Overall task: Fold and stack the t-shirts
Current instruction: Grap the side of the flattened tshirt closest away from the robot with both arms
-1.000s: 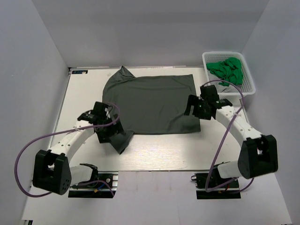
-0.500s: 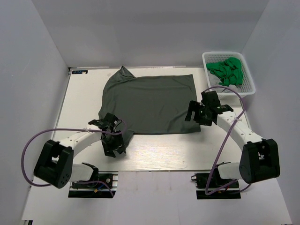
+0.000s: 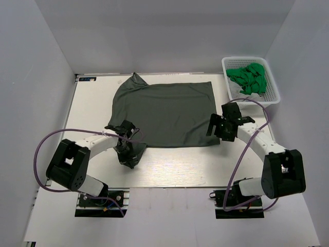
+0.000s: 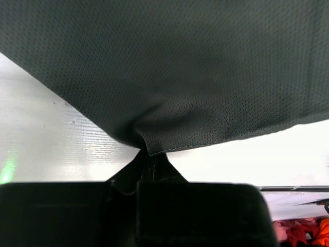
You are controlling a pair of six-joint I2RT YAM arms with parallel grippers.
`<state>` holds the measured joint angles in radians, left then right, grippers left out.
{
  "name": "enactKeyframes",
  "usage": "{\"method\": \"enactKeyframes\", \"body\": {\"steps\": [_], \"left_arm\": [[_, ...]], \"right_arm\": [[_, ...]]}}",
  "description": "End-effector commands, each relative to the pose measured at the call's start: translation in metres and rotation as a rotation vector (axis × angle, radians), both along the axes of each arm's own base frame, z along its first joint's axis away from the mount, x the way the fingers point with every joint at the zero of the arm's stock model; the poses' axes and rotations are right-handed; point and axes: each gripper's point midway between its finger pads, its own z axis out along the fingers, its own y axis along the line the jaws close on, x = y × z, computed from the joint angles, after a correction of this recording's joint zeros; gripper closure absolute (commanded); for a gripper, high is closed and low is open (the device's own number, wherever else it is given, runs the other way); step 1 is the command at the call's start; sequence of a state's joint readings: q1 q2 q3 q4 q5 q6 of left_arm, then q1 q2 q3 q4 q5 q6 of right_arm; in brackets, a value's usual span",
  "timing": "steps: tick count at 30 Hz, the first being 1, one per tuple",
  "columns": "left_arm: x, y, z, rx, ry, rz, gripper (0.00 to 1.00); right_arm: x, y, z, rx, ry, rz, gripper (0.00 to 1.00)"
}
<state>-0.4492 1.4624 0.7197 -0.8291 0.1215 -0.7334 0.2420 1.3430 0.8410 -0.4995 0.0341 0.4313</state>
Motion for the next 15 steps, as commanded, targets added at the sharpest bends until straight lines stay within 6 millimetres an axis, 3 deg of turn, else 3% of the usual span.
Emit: {"method": "enactKeyframes", "body": {"steps": [1,4,7,11,15], "left_arm": [[0.026,0.005,-0.004,0.053,-0.106,-0.001,1.0],[0.023,0.006,0.001,0.052,-0.109,0.0,1.0],[0.02,0.008,0.003,0.057,-0.099,-0.001,1.0],[0.021,0.007,0.005,0.056,-0.098,0.008,1.0],[0.022,0.006,0.009,0.053,-0.105,0.009,1.0]], "right_arm": [[-0.008,-0.014,-0.017,-0.056,0.05,-0.048,0.13],[-0.006,-0.014,-0.025,-0.048,0.055,-0.063,0.16],[-0.003,-0.012,-0.036,-0.039,0.068,-0.081,0.27],[-0.001,-0.014,-0.05,-0.046,0.082,-0.099,0.29],[-0.002,-0.012,-0.062,-0.028,0.098,-0.117,0.48]]}}
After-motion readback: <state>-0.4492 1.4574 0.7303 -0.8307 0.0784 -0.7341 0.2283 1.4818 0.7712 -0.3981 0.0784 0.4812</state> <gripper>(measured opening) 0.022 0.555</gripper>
